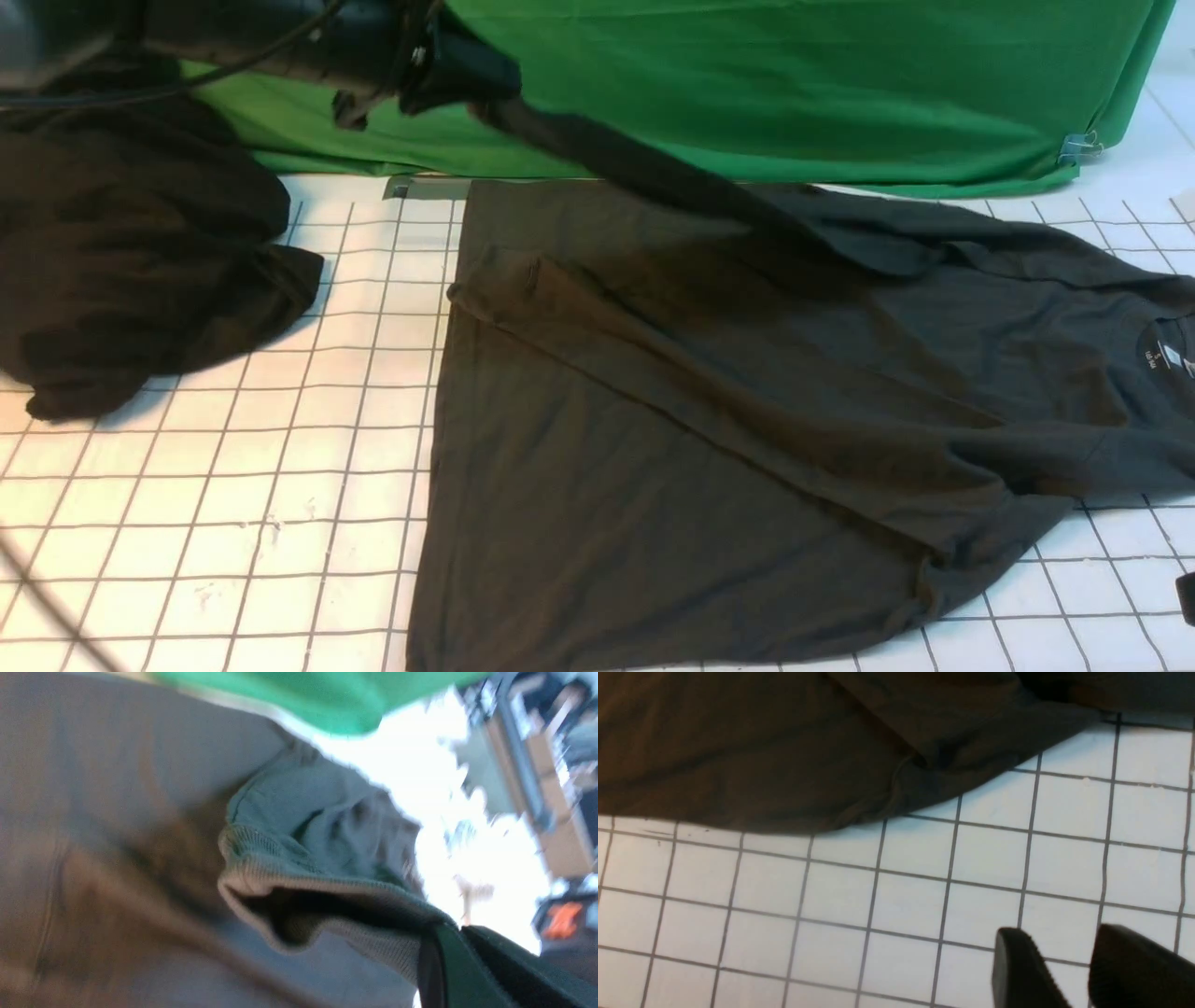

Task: Fold a long-sleeved shirt over a white checkered tablecloth.
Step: 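Fold the left side of the dark shirt inward over its body with the left gripper, then grasp the near edge of the shirt at its hem and shoulder corners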

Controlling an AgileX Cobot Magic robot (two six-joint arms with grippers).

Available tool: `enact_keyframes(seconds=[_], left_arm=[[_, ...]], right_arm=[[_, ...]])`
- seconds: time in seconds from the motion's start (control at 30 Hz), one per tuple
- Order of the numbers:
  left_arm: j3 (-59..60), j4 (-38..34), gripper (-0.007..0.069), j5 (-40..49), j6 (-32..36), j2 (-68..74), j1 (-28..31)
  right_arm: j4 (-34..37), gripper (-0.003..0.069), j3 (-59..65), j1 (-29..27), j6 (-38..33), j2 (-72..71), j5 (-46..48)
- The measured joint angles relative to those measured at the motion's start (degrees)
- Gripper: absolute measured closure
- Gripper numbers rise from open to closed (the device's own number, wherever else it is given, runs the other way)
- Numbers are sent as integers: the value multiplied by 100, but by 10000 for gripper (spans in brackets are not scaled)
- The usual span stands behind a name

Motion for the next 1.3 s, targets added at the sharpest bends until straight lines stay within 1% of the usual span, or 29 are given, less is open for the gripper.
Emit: enact_keyframes(seconds=[0.07,0.1,0.2,0.3,0.33,0.37,0.43,0.47,0.5,0.53,0.57,0.63,0.67,0.7,0.73,0.77,0.83,0.9,1.0,1.03,1.07,1.1,1.13,1.17,1.2,1.27,1.3], left_arm=[[719,220,610,-40,235,-421,-12],[792,239,610,-52,235,-460,-23],[2151,612,610,-480,519,-945,-190],[2702,706,610,-719,715,-999,-338],[3030,779,606,-935,768,-999,-478],[3066,798,602,-962,776,-999,-495],[3327,1061,574,-1325,789,-999,-718],[3361,1252,554,-1471,697,-999,-804],[3386,1569,517,-1645,447,-999,-882],[3392,1613,511,-1669,399,-999,-901],[3392,1857,486,-1773,204,-1014,-932],[3392,2409,395,-1909,-369,-1100,-952],[3392,2502,387,-1909,-403,-1110,-952],[3392,2837,326,-1834,-679,-1243,-917],[3392,3020,298,-1729,-829,-1342,-886],[3392,3087,288,-1699,-887,-1364,-878],[3342,3423,253,-1247,-1171,-1626,-818],[3316,3708,250,-682,-1556,-1895,-800],[3387,3837,279,230,-1875,-2150,-821],[3387,3837,282,230,-1889,-2150,-832],[3589,3872,315,547,-2055,-2245,-926],[3618,3872,319,568,-2075,-2252,-958],[3883,3892,345,672,-2230,-2288,-1109],[3918,3892,348,681,-2247,-2288,-1134],[4189,3898,364,675,-2406,-2297,-1380],[4403,3917,370,573,-2530,-2297,-1552],[4605,3931,370,403,-2593,-2297,-1755]], right_arm=[[0,435,0,0,0,0,0],[0,435,0,0,0,0,0],[0,430,0,0,0,0,-13],[0,428,0,0,0,0,-32],[0,424,0,0,0,0,-46],[0,424,0,0,0,0,-46],[0,423,0,0,0,0,-75],[0,421,0,0,0,0,-73],[0,419,0,0,0,0,-73],[0,418,0,0,0,0,-73],[0,417,0,0,0,0,-73],[0,417,0,0,0,0,-73],[0,417,0,0,0,0,-73],[0,417,0,0,0,0,-68],[0,417,0,0,0,0,-68],[0,417,0,0,0,0,-68],[0,417,0,0,-5,0,-68],[0,417,0,0,-76,0,-68],[0,417,0,0,-137,0,-68],[0,417,0,0,-137,0,-68],[0,417,0,0,-144,0,-68],[0,417,0,0,-144,0,-68],[0,417,0,0,-146,0,-68],[0,417,0,0,-146,0,-68],[0,417,0,0,-146,0,-68],[0,417,0,0,-146,0,-68],[0,417,0,0,-146,0,-68]])
